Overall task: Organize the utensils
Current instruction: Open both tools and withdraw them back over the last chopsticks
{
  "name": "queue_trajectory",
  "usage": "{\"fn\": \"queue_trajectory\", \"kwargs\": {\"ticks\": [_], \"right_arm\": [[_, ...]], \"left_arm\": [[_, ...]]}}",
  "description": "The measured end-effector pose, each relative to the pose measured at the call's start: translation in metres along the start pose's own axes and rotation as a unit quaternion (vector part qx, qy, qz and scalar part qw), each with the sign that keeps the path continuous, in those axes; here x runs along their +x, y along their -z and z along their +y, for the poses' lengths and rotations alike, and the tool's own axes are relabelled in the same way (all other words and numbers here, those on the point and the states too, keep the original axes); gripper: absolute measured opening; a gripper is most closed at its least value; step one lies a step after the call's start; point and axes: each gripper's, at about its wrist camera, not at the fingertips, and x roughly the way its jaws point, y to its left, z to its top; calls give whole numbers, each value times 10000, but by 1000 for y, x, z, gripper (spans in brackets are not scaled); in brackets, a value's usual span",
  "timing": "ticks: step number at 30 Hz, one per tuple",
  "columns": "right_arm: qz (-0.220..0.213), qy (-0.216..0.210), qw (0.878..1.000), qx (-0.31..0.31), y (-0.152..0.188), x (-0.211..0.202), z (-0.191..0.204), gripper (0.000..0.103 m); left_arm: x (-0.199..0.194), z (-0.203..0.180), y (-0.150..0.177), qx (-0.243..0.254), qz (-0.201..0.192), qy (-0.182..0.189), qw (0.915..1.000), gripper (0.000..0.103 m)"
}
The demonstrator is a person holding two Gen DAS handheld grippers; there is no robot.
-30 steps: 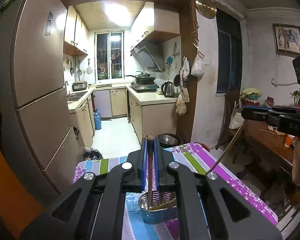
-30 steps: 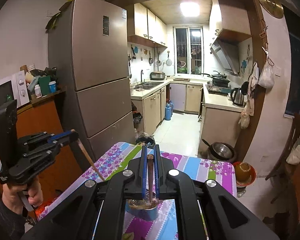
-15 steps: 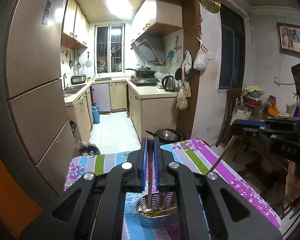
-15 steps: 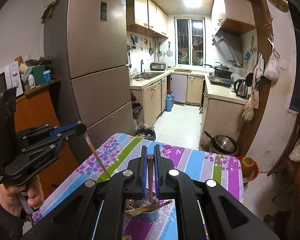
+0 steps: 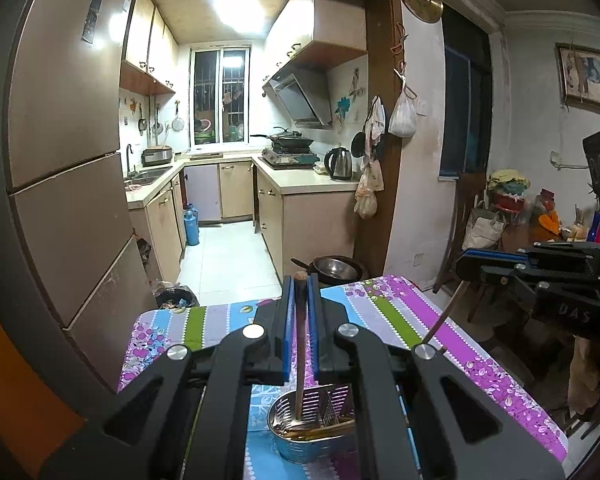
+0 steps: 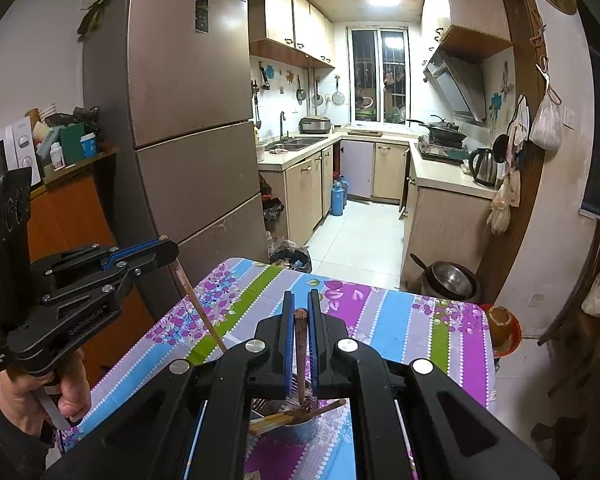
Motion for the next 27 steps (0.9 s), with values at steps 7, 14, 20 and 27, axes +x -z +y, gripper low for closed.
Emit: {"fn": "queue_trajectory", "kwargs": {"ticks": [7,14,20,27], "right_arm": [[-162,5,9999,-3,-1,-11,0,25],[-710,65,9975,-14,0,-64,7,33],[-1666,65,9860,41,97,-171,26,53],[-1394,535,9884,268,310,-199,73,54]], "left_arm": [[-3,-6,5,85,-141,-92,9998,56],[-33,-3,12,87,-377,-131,9992,56],[-134,8,91,373,-1020,-180,9939,70],[-192,13,242,596,-780,-469,9941,74]]}}
